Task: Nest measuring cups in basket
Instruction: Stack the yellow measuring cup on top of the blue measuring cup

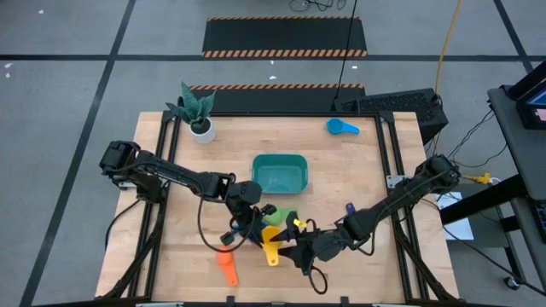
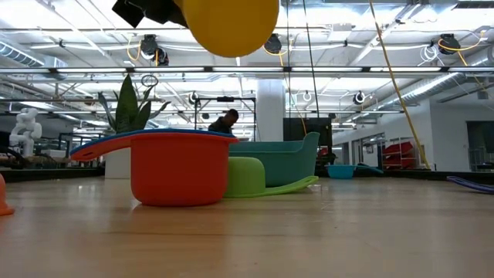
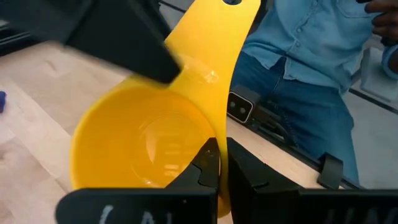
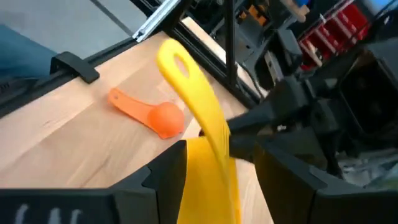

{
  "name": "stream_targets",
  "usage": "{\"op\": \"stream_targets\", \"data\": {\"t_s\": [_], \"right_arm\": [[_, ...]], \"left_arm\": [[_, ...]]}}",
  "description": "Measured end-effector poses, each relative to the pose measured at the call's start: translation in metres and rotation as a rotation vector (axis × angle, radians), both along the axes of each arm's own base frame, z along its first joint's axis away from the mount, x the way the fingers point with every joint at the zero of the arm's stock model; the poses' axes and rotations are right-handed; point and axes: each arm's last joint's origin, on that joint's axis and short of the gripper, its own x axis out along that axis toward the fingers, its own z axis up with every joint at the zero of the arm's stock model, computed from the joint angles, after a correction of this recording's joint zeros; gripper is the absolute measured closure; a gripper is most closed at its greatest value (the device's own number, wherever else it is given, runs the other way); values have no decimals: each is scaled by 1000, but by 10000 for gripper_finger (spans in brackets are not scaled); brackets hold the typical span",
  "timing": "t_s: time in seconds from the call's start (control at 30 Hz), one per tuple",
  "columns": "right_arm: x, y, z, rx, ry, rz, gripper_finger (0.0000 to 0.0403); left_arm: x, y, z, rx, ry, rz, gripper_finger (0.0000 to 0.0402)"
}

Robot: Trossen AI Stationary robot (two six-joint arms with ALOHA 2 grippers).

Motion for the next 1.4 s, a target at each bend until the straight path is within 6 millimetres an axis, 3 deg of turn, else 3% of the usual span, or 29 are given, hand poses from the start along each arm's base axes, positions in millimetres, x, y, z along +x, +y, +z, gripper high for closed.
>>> {"op": "stream_targets", "data": {"t_s": [0.17,0.4,0.6,0.77,1.03,1.23,1.4], "right_arm": [[-1,6,7,5,-64,27,272],[-2,8,8,-40,-74,46,391],[-3,8,7,-50,-70,46,398],[-15,9,14,-107,-53,-24,400],[-40,4,34,-84,-18,-120,402],[-53,-5,32,-124,47,-269,402],[-57,-20,29,-146,73,-433,402]], "left_arm": [[0,0,0,-2,0,-1,375],[0,0,0,-2,7,1,368],[2,1,-1,29,10,82,367],[5,4,1,41,29,218,358],[5,12,13,146,-38,501,276],[-4,18,36,188,-133,663,217],[-8,16,49,182,-203,720,198]]}}
